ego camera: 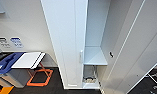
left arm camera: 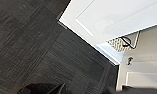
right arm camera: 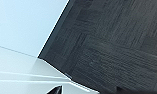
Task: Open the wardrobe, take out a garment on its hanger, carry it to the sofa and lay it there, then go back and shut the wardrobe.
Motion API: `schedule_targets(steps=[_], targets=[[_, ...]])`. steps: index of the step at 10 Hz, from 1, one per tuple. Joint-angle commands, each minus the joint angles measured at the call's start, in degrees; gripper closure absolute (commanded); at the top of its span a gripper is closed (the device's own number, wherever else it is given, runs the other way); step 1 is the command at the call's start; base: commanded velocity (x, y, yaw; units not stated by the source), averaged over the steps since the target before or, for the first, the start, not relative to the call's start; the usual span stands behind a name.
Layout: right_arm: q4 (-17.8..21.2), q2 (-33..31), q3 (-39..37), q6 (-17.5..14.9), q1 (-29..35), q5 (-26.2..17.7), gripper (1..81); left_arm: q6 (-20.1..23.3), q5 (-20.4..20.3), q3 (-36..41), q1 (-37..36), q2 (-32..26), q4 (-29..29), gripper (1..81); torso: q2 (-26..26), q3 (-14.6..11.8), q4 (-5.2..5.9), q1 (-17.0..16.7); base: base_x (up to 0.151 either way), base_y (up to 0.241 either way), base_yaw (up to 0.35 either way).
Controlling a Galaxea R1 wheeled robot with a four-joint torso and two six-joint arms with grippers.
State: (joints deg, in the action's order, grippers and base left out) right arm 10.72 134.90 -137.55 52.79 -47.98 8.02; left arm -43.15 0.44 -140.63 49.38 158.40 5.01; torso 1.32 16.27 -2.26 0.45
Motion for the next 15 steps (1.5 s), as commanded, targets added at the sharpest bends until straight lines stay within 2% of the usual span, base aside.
schedule_targets(steps=[1, 3, 5, 6, 7, 8, 9, 10, 12, 13, 15], targets=[[0.0, -4.4, -4.3, 4.0, 9.8, -1.7, 1.0, 0.5, 1.1, 0.4, -5.0, -0.7, 1.5, 1.0, 0.0, 0.0, 0.0, 0.0, 0.0, 0.0, 0.0], [0.3, -4.4, -5.2, 9.2, 13.5, -1.6, 1.0, 0.6, 1.1, 1.8, -1.9, 0.1, 2.4, 1.0, 0.0, 0.0, 0.0, 0.0, 0.0, 0.0, 0.0], [0.3, -2.5, -5.1, 14.2, 17.1, -1.2, 1.0, 1.3, 0.6, 7.6, 7.2, 2.1, 7.7, 1.0, 0.0, 0.0, 0.0, 0.0, 0.0, 0.0, 0.0], [0.3, -1.2, -3.7, 17.4, 18.0, -1.0, 1.0, 1.3, -2.5, 8.4, 12.2, 3.1, 12.0, 1.0, 0.0, 0.0, 0.0, 0.0, 0.0, 0.0, 0.0], [0.3, -0.5, 1.4, 20.1, 18.4, -0.2, 1.0, 1.2, -5.5, 9.3, 16.3, 2.8, 15.3, 1.0, 0.0, 0.0, 0.0, 0.0, 0.0, 0.0, 0.0], [0.3, 0.0, 9.3, 21.7, 17.8, 3.0, 1.0, 1.3, -6.8, 10.5, 18.9, 2.0, 17.1, 1.0, 0.0, 0.0, 0.0, 0.0, 0.0, 0.0, 0.0], [-0.3, 0.2, 15.5, 21.7, 16.7, 4.8, 1.0, 1.3, -6.9, 11.8, 20.4, 1.1, 18.1, 1.0, 0.0, 0.0, 0.0, 0.0, 0.0, 0.0, 0.0], [-3.1, 0.0, 25.3, 21.7, 15.3, 6.9, 1.0, 1.3, -8.9, 13.4, 21.6, -0.2, 18.5, 1.0, 0.0, 0.0, 0.0, 0.0, 0.0, 0.0, 0.0], [-10.0, 0.9, 35.6, 21.7, 12.0, 10.2, 1.0, 1.3, -10.3, 13.9, 22.3, -0.6, 18.7, 1.0, 0.0, 0.0, 0.0, 0.0, 0.0, 0.0, 0.0], [-14.2, 2.1, 37.2, 21.7, 10.5, 11.9, 1.0, 1.3, -10.4, 13.8, 22.4, -0.4, 18.8, 1.0, 0.0, 0.0, 0.0, 0.0, 0.0, 0.0, 0.0], [-19.5, 6.1, 37.4, 21.7, 7.6, 12.3, 1.0, 1.4, -10.4, 13.5, 23.0, 0.2, 20.0, 1.0, 0.0, 0.0, 0.0, 0.0, 0.0, 0.0, 0.0]])
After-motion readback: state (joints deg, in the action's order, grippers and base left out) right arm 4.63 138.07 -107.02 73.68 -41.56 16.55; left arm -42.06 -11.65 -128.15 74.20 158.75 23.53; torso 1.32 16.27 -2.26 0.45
